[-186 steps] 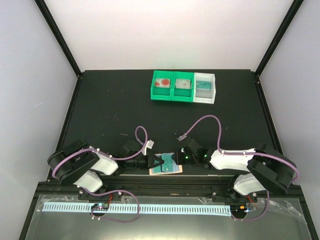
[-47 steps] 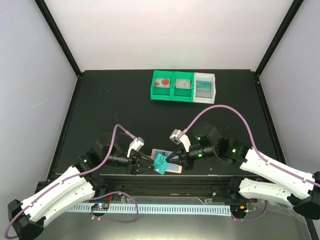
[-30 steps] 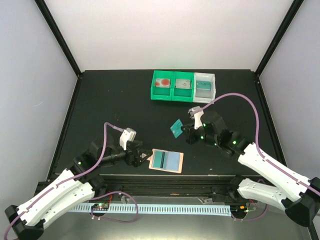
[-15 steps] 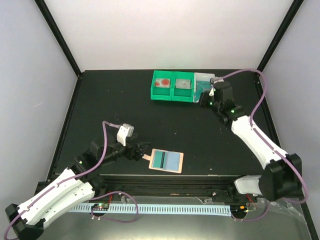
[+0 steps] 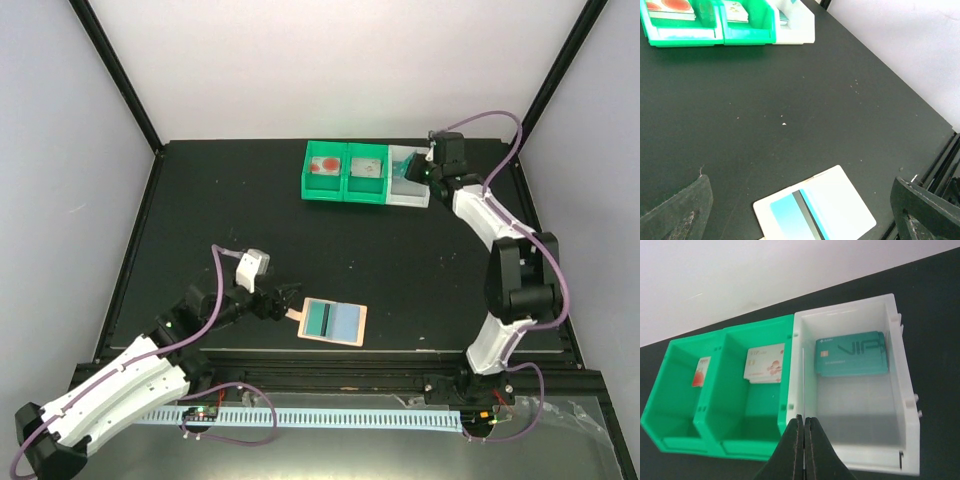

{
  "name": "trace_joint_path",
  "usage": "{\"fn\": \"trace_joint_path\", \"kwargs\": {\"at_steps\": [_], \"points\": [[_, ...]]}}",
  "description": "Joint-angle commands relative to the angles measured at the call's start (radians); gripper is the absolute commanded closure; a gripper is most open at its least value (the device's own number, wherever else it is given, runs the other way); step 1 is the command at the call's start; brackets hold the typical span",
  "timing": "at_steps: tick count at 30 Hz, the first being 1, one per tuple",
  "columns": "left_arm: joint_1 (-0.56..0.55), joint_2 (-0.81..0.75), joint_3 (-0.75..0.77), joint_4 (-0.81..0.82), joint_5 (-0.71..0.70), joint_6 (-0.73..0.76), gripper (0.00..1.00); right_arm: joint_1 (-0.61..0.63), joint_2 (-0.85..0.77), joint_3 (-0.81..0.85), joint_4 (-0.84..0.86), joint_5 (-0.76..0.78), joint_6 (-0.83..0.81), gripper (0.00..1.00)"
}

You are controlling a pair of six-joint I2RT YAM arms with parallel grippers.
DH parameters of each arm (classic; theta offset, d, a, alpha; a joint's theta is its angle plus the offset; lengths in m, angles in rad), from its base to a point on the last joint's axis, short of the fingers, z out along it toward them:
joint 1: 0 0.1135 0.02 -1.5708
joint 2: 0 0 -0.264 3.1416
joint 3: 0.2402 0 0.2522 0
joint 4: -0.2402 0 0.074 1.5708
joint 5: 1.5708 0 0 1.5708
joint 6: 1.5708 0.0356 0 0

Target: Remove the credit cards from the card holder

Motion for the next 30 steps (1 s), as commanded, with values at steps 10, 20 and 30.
{"fn": "trace_joint_path", "kwargs": {"at_steps": [10, 20, 30], "points": [[0.005, 0.036, 0.041, 0.082, -0.043, -0.018, 0.01, -0.047, 0.334, 0.284, 0.03, -0.096, 0.001, 0.99], [0.005, 0.085, 0.1, 0.067, -0.048, 0.014, 0.01, -0.074, 0.493, 0.464, -0.027, -0.141, 0.015, 0.99], [0.005, 0.13, 0.095, 0.085, -0.046, -0.006, 0.01, -0.094, 0.588, 0.579, -0.082, -0.191, 0.03, 0.93]]}}
